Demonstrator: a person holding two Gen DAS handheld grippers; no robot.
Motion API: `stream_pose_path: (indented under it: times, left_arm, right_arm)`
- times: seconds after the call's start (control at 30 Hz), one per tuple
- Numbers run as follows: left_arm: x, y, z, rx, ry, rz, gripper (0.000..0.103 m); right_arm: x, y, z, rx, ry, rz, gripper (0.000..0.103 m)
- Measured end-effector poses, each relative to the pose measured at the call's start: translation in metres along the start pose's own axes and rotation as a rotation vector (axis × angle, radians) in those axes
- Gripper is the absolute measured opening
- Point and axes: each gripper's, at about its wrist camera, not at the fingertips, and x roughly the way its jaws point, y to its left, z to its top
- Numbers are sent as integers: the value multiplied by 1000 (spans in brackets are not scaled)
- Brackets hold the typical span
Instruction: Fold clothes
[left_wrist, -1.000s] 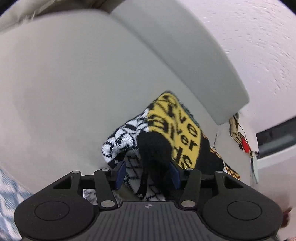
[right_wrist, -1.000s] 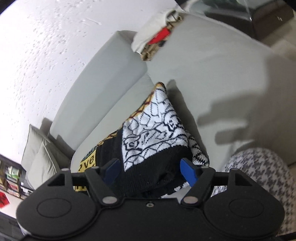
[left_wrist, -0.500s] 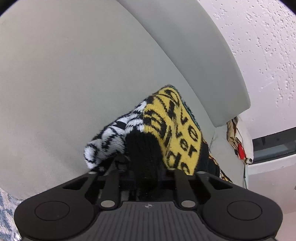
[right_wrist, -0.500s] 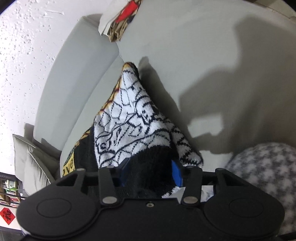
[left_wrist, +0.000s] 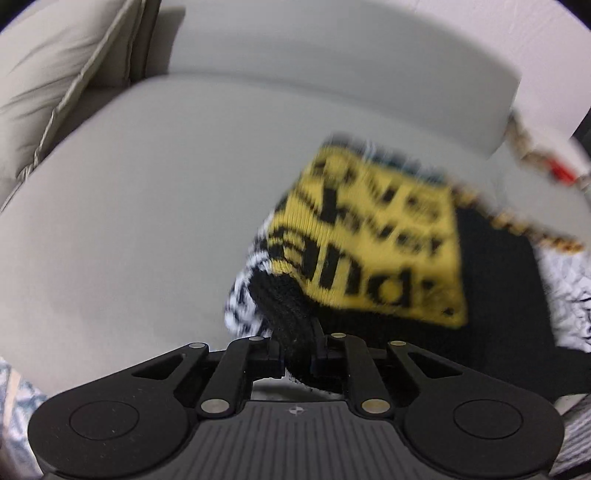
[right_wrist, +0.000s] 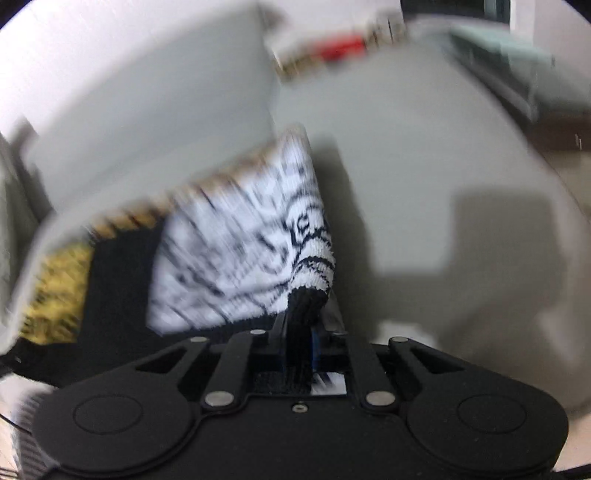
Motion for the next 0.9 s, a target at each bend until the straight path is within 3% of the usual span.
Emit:
stream_pose_path:
  times: [0.13, 0.2, 0.27, 0.43, 0.53, 0.57, 0.6, 0.67, 0.73, 0.8, 0.83, 0.9]
  left_arm:
    - [-9, -20, 0, 137, -31, 66, 18]
    - [-24, -18, -4, 157, -53, 70, 32]
    - [-40, -14, -10, 166, -76, 70, 37]
    - [-86, -1, -21, 167, -178, 72, 37]
    - [-87, -7, -7, 143, -243, 56, 27]
    - [-83, -11, -2, 155, -246, 54, 16]
    - [-77, -17, 3, 175, -240, 58, 6]
    - [-64, -29, 10, 231, -227, 77, 5]
    - [-44, -40, 11, 322, -199, 125, 2]
    - [-16, -42, 8, 375, -110, 180, 2]
    - [-3, -38, 5, 367, -62, 178, 2]
    - [18, -26, -1, 328, 1, 151, 2]
  right_arm:
    - [-2, 6, -1, -30, -17, -34, 15]
    - [-14, 8, 3, -41, -25, -35, 35]
    - [-33, 6, 4, -26, -48, -8, 55]
    - [-80, -5, 3, 7, -118, 64, 63]
    - [-89, -2, 12, 13, -179, 87, 65]
    - [-87, 1, 15, 9, -187, 93, 62]
    - [-80, 5, 17, -2, -168, 91, 43]
    - [-66, 13, 20, -25, -131, 85, 17]
    - [-49, 23, 20, -75, -104, 45, 16]
    - [-28, 33, 18, -138, -76, -23, 16]
    - [-16, 34, 17, -163, -35, -71, 16]
    - [9, 28, 11, -179, 30, -108, 3]
